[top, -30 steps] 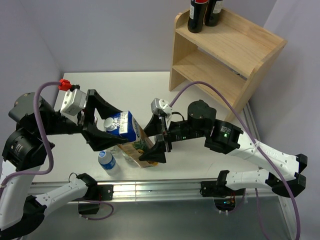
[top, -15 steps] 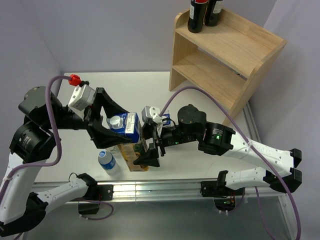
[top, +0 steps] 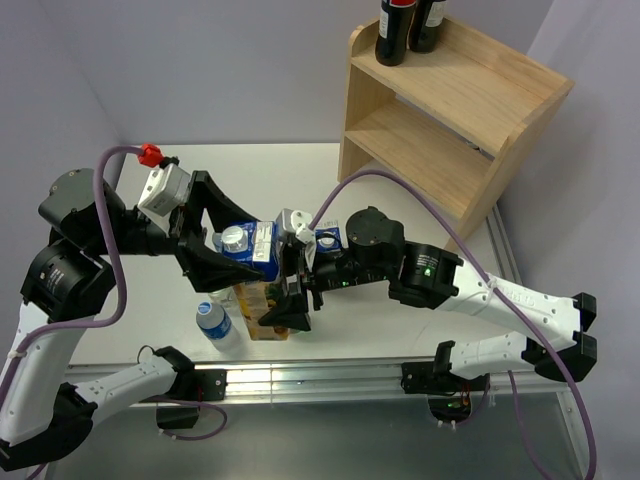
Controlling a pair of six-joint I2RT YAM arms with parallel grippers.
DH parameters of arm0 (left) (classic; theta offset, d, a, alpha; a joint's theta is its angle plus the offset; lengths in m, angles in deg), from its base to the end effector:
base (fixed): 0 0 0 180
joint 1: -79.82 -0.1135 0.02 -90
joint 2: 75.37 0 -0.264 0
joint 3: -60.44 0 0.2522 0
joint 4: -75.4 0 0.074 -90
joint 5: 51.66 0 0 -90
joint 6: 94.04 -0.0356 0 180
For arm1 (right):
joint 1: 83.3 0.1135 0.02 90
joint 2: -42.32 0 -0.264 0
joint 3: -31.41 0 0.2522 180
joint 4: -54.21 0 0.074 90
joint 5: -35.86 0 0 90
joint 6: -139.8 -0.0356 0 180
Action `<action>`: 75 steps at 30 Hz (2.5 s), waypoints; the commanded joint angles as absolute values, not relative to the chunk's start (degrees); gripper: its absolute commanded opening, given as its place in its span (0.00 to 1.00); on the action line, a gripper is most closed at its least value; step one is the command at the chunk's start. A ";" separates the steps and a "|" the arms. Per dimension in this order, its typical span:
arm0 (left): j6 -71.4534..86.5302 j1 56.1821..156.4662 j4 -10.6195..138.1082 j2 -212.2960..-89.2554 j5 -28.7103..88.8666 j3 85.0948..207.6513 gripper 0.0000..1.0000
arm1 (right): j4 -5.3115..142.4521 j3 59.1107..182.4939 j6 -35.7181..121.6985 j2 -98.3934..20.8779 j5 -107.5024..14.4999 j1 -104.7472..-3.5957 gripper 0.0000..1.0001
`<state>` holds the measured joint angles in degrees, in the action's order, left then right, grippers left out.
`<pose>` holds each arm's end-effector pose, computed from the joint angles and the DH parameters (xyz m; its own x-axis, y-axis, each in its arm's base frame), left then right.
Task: Place and organize the beverage onto the shelf
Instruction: Place the drink on the shelf.
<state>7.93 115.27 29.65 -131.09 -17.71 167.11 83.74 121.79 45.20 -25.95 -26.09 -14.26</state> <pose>0.0836 -0.0958 0.5360 -0.1345 -0.0464 -0.9898 0.9905 -0.0346 -0.1330 0.0775 0.2492 0.4401 -0.1255 -0.1298 -0.9836 -0.9840 -0.1097 0.1401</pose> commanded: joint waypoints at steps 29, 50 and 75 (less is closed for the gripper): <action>8.79 115.16 48.10 -129.69 -1.66 166.67 0.89 | 55.67 114.51 38.29 -19.47 -23.38 -11.93 0.17; 17.93 115.24 30.63 -132.85 61.96 171.24 1.00 | 63.13 120.13 43.82 -14.10 -60.79 -13.25 0.10; 14.68 108.74 35.01 -117.90 68.50 136.87 1.00 | 83.53 174.44 63.17 -38.00 -96.24 -48.55 0.08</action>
